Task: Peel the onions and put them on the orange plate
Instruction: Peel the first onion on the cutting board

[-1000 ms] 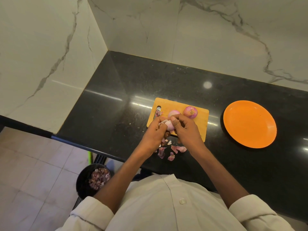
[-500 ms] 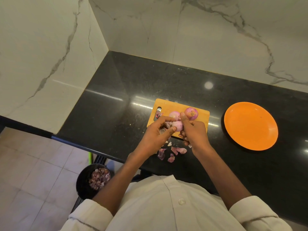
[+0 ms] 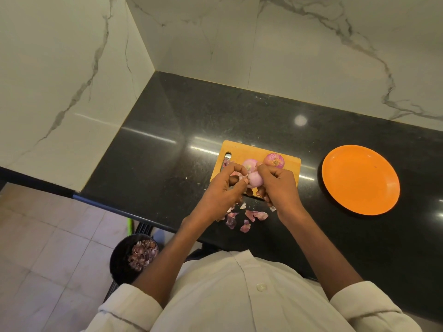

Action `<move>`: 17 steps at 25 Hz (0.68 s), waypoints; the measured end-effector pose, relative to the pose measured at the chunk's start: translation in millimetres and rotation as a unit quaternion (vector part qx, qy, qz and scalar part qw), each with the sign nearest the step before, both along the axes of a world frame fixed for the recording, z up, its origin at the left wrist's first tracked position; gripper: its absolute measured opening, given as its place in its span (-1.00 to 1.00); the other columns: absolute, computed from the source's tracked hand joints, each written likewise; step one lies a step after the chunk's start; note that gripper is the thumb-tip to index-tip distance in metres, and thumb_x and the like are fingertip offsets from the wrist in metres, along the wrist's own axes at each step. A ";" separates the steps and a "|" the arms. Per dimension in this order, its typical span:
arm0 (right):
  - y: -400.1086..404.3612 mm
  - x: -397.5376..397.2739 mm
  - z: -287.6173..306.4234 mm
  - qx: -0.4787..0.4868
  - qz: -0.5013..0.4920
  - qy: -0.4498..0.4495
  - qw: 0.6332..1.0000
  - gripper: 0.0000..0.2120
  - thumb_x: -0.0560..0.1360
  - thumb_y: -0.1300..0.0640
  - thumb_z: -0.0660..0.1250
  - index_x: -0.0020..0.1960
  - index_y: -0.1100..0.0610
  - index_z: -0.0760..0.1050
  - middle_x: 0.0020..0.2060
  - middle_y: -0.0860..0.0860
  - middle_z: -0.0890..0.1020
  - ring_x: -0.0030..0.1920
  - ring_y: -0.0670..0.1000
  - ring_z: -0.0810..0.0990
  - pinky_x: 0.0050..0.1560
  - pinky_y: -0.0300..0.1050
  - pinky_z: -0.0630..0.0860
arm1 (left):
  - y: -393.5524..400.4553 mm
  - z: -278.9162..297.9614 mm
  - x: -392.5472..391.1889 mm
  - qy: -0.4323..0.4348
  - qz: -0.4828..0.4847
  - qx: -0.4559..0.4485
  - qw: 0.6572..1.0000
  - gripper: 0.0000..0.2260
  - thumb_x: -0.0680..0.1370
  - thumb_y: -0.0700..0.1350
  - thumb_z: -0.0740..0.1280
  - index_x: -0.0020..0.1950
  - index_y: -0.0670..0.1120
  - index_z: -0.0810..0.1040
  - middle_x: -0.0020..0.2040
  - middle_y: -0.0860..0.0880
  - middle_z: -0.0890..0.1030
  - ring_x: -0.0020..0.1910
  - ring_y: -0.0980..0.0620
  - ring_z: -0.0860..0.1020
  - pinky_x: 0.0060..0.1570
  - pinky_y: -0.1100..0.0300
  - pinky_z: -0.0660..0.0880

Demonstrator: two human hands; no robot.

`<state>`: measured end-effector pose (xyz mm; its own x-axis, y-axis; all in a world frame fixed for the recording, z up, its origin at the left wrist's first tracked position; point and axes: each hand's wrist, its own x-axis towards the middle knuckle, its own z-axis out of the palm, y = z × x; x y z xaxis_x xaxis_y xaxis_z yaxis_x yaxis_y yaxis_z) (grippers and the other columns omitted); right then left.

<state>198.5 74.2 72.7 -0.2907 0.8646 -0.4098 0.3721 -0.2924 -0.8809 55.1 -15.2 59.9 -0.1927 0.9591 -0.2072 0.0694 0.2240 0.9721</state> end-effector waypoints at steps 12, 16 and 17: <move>-4.6 -7.7 -4.7 0.012 -0.006 -0.009 1.000 -0.58 0.68 -0.09 0.33 -0.14 0.21 0.69 -0.47 0.02 0.55 -0.48 -0.08 0.44 -0.45 -0.21 0.34 | 6.4 2.6 2.8 0.023 -0.068 -0.042 0.997 -0.94 0.77 -0.18 0.21 0.22 -0.07 0.36 -0.01 -0.02 0.54 -0.20 0.14 0.48 -0.24 0.24 0.47; -6.5 -7.2 2.1 -0.006 -0.008 0.029 1.000 -0.60 0.69 -0.08 0.32 -0.07 0.22 0.68 -0.46 0.06 0.53 -0.51 -0.10 0.41 -0.52 -0.28 0.32 | 0.6 0.7 4.1 0.001 -0.026 -0.017 1.000 -0.90 0.78 -0.12 0.18 0.20 -0.16 0.36 -0.03 -0.07 0.53 -0.23 0.13 0.49 -0.28 0.24 0.48; -6.3 -6.7 3.0 -0.014 -0.009 0.041 0.999 -0.60 0.69 -0.07 0.31 -0.05 0.24 0.68 -0.46 0.07 0.52 -0.51 -0.09 0.40 -0.52 -0.28 0.31 | -1.5 1.6 4.7 -0.004 -0.019 -0.014 1.000 -0.87 0.79 -0.11 0.17 0.20 -0.18 0.35 -0.03 -0.08 0.53 -0.23 0.11 0.49 -0.28 0.23 0.48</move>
<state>191.8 67.9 75.8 -0.3083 0.8591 -0.4085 0.2926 -0.3230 -0.9000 59.8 -16.6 61.6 -0.1543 0.9598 -0.2345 0.0710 0.2475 0.9663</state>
